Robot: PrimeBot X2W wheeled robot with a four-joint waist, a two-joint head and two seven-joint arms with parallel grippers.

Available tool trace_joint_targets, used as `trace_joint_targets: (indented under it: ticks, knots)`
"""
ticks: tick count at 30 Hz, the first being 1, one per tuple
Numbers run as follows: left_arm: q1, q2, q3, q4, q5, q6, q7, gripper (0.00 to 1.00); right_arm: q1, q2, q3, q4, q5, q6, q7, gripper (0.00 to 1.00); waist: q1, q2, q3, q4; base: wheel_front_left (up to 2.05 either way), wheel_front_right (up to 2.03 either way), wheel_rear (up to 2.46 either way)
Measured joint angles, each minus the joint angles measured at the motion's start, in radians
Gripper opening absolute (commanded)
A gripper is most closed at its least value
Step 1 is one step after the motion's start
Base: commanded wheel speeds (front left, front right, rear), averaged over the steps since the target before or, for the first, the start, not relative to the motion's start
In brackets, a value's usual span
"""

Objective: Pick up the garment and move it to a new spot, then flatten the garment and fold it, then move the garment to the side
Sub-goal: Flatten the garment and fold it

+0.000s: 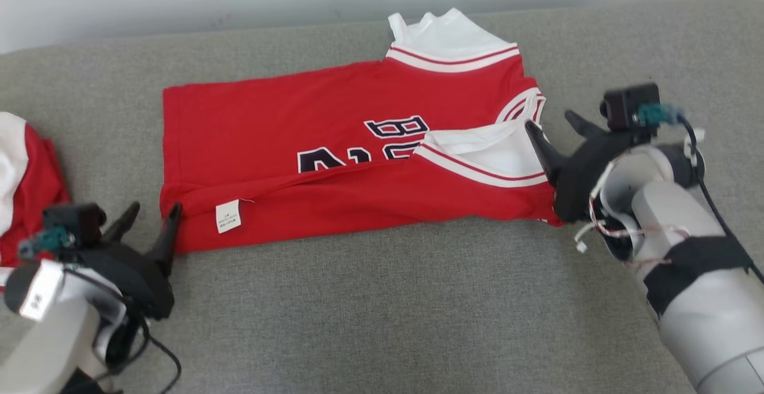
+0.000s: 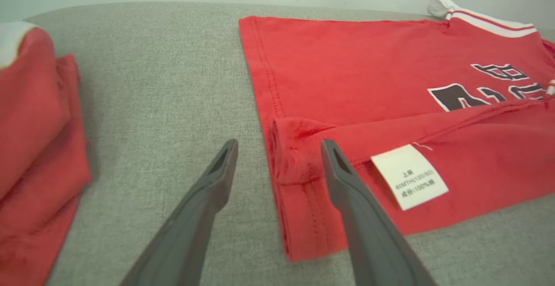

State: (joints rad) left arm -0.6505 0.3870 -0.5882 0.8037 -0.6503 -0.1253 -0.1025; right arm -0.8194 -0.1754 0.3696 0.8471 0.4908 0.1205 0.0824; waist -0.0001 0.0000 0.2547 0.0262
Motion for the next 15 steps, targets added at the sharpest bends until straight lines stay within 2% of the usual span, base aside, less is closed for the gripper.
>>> trace_joint_targets:
  ticks: [8,15]
  knots:
    - [0.111,-0.043,-0.011,-0.011,0.012,0.003,-0.11,1.0,0.159,-0.044,-0.008,-0.015,0.001,0.003,-0.13,1.0,-0.0001,0.0,-0.061,0.013,0.0,0.0,0.0]
    - [0.158,-0.046,-0.01,-0.019,0.016,0.012,-0.124,1.0,0.262,-0.033,0.008,-0.045,0.001,0.003,-0.195,1.0,-0.0002,-0.0001,-0.099,0.03,0.0,0.0,0.0]
